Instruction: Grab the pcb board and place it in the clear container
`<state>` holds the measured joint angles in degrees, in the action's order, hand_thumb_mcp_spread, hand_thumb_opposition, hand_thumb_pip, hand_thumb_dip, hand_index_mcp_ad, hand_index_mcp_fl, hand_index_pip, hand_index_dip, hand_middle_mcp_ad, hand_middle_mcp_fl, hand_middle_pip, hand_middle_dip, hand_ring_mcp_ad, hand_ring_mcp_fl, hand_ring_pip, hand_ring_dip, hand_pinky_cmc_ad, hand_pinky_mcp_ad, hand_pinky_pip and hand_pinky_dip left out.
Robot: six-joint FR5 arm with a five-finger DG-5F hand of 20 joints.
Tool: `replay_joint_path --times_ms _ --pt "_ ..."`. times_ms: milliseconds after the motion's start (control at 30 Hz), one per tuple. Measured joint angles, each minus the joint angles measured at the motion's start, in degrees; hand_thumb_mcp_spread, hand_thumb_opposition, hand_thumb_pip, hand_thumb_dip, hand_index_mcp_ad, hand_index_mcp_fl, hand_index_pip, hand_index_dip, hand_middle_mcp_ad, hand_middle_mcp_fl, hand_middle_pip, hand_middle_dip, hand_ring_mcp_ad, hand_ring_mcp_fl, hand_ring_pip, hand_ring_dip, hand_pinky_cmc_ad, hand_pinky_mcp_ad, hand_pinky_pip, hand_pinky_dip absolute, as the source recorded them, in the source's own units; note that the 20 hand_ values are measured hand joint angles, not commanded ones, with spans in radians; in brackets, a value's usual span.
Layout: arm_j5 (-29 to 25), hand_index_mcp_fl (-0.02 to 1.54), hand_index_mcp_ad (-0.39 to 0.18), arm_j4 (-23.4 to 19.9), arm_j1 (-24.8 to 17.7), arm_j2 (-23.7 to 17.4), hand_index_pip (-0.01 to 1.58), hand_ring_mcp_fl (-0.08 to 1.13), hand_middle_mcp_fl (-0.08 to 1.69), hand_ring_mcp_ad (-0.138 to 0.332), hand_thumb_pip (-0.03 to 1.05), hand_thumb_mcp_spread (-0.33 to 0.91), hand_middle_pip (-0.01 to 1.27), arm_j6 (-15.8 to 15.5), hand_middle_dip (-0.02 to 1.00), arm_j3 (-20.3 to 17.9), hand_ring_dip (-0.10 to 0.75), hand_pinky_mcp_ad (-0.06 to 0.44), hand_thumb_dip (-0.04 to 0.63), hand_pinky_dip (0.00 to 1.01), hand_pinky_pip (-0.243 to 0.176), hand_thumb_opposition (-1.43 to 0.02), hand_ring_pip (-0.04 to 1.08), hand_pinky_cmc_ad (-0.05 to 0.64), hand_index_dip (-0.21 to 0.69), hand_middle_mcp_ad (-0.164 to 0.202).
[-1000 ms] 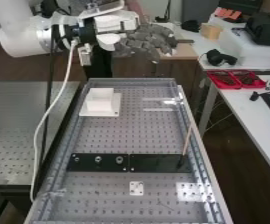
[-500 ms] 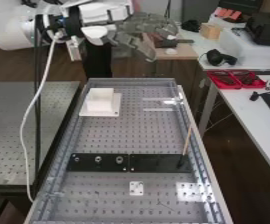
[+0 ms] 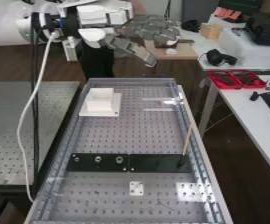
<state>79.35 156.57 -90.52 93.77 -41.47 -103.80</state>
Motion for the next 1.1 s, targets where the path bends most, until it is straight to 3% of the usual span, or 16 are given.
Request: replay_joint_path --times_ms 467,1100 --pt "0.59 0.17 -0.08 -1.06 2.34 1.74 0.08 0.04 0.09 0.216 0.23 0.26 0.15 -0.29 0.17 0.56 0.049 0.386 0.051 0.59 -0.113 -0.73 0.12 0.555 0.246 0.084" --pt "0.95 0.18 -0.08 -1.66 3.29 3.76 0.08 0.03 0.09 0.22 0.23 0.26 0.15 2.55 0.17 0.73 0.049 0.386 0.054 0.59 -0.113 -0.73 0.12 0.555 0.232 0.089"
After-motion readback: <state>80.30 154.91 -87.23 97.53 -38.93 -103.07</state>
